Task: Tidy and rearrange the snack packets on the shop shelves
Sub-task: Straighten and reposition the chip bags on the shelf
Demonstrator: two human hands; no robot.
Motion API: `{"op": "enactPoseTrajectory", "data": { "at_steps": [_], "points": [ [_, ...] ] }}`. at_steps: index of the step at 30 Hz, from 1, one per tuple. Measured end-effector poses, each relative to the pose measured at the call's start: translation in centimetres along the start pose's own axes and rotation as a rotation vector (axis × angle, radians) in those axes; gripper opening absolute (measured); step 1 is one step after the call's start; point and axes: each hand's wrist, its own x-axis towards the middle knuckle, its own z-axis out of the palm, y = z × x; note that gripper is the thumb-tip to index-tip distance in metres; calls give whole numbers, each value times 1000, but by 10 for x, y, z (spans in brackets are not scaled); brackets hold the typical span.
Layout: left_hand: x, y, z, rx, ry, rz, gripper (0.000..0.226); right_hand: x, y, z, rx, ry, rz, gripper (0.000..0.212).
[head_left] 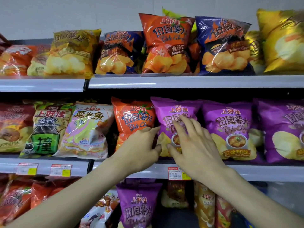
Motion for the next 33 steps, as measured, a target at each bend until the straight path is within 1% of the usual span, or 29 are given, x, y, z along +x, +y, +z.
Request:
{"op": "enactPoseTrajectory", "data": {
  "at_steps": [3,6,9,14,16,19,22,24,26,28,29,30,31,33],
  "points": [
    [-16,-14,-15,114,23,-5,47,5,-26,0,40,5,-65,73],
    [-35,-40,-31,132,36,0,45,10,-60,5,87,28,-105,70],
    [-54,-75,-51,179,28,-33,41,18,-101,15,120,38,-131,66],
    [-87,-154,-95,206,20,-164,53,35,-172,30,126,28,-109,58],
    [-100,-185,-116,219,41,-203,53,44,-194,34,158,43,-80,60],
    [-116,-234,-137,284,74,-260,61,56,-223,40,215,85,-23,64],
    [-123,-282,-145,249,131,-297,68,60,-244,54,311,37,45,76],
    [-121,-312,-143,177,201,-316,70,60,-252,65,379,-1,90,91],
    [-116,-334,-138,53,246,-336,76,61,-258,74,499,-75,174,111],
    [-109,-350,-131,-108,202,-379,88,67,-262,81,605,-159,290,128],
    [-106,-356,-128,-174,153,-409,96,71,-263,85,653,-190,339,131],
    [-104,-360,-125,-209,115,-423,104,74,-264,86,712,-210,378,131],
    [-100,-366,-122,-223,91,-431,109,77,-265,87,785,-217,397,124],
    [-93,-372,-118,-236,77,-433,117,83,-266,88,916,-215,385,90]
  ]
}}
